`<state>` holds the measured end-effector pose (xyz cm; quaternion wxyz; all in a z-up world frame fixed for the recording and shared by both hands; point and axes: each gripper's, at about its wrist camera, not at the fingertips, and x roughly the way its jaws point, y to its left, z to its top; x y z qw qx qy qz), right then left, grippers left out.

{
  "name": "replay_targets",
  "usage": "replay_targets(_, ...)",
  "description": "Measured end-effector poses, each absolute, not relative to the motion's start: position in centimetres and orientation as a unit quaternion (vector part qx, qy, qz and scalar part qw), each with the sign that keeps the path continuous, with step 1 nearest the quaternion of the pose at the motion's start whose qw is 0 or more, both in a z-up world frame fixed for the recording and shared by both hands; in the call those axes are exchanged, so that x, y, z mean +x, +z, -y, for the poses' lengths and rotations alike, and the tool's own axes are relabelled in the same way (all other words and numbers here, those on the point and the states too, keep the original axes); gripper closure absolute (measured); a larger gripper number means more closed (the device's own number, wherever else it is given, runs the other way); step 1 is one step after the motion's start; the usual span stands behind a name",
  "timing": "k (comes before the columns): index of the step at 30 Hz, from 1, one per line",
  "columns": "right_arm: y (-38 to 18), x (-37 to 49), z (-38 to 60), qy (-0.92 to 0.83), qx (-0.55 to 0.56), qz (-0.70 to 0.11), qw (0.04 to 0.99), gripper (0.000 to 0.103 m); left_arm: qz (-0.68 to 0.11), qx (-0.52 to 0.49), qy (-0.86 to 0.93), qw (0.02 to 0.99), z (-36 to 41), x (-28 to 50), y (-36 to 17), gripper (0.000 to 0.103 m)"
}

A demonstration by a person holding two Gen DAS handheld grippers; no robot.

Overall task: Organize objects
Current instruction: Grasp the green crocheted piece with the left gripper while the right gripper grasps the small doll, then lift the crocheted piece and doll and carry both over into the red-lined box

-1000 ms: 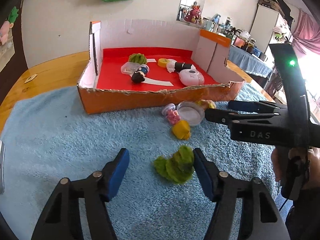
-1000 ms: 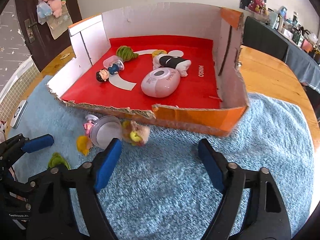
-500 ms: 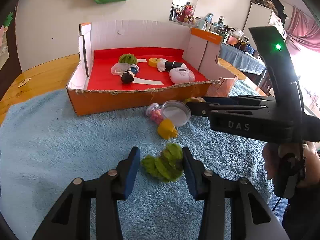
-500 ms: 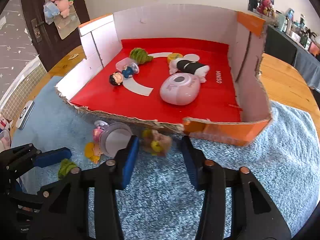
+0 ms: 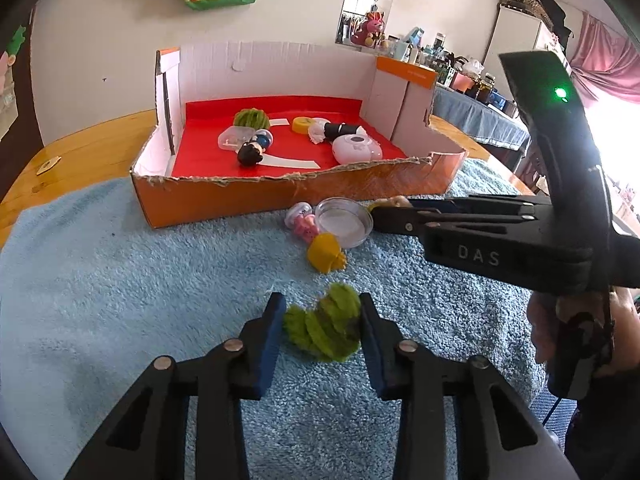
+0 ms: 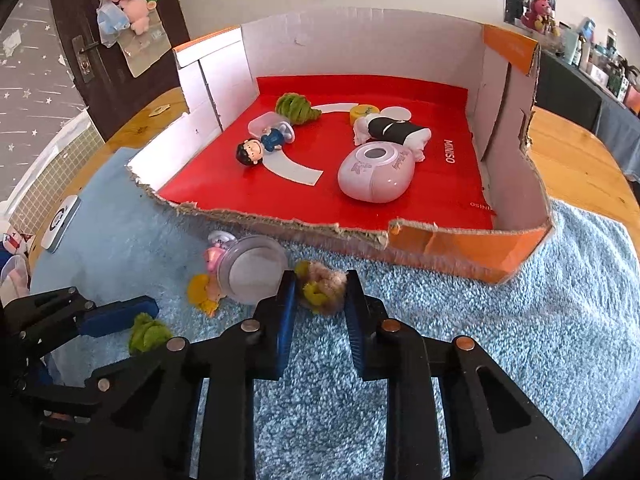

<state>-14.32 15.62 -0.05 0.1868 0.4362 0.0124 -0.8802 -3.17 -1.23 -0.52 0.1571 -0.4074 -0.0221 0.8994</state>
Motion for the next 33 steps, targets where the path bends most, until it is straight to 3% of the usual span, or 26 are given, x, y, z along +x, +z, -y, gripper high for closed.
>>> replay_targets(33,1.1,-8.4,-17.4,-0.886,0.408,0.034,0.219,0.081,0.057,-0.376,0.915,0.136,2.7,-3.5,1.0,0.066)
